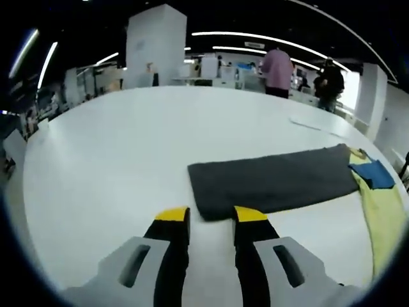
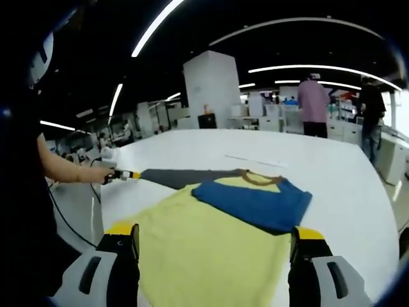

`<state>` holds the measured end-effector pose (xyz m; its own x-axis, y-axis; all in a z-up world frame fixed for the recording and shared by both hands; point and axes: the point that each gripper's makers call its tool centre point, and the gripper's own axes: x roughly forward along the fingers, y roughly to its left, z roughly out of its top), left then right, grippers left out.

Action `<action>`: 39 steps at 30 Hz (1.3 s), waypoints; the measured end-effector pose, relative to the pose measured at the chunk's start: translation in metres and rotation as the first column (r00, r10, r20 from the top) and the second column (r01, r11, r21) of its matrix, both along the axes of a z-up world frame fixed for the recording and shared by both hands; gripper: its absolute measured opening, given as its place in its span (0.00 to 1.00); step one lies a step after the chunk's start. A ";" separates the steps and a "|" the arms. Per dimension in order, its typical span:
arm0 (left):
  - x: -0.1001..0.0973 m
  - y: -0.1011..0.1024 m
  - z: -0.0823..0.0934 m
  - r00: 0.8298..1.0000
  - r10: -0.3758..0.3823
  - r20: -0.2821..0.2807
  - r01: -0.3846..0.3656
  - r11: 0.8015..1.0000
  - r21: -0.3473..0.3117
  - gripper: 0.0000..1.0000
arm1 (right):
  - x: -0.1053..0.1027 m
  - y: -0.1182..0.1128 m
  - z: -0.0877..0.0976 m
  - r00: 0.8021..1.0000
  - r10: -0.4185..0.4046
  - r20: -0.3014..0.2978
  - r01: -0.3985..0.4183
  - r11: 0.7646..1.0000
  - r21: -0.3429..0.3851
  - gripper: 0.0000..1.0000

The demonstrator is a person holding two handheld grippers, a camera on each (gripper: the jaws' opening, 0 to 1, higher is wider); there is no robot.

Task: Fold the garment on the visible template until the final outline fits inside the template.

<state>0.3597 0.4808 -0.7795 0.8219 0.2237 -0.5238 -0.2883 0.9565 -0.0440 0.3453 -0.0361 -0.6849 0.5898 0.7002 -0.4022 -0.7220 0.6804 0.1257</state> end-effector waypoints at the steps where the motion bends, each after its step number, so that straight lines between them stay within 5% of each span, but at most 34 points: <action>1: 0.000 0.001 0.000 1.000 0.005 0.003 -0.005 1.000 0.002 0.20 | 0.000 0.000 0.001 1.000 0.000 0.002 0.000 1.000 -0.001 0.97; 17: 0.005 0.008 -0.005 0.997 0.079 0.012 -0.079 0.996 -0.037 0.09 | -0.005 0.003 -0.002 1.000 0.000 -0.001 0.000 1.000 -0.022 0.96; 22: 0.007 0.008 -0.005 0.991 0.134 0.025 -0.131 0.987 -0.097 0.04 | -0.004 0.002 -0.001 1.000 -0.005 0.005 0.005 1.000 -0.017 0.95; 39: 0.010 0.006 0.003 0.994 0.112 -0.005 -0.112 0.990 -0.090 0.00 | -0.002 -0.003 0.000 1.000 -0.023 0.013 0.023 1.000 -0.005 0.94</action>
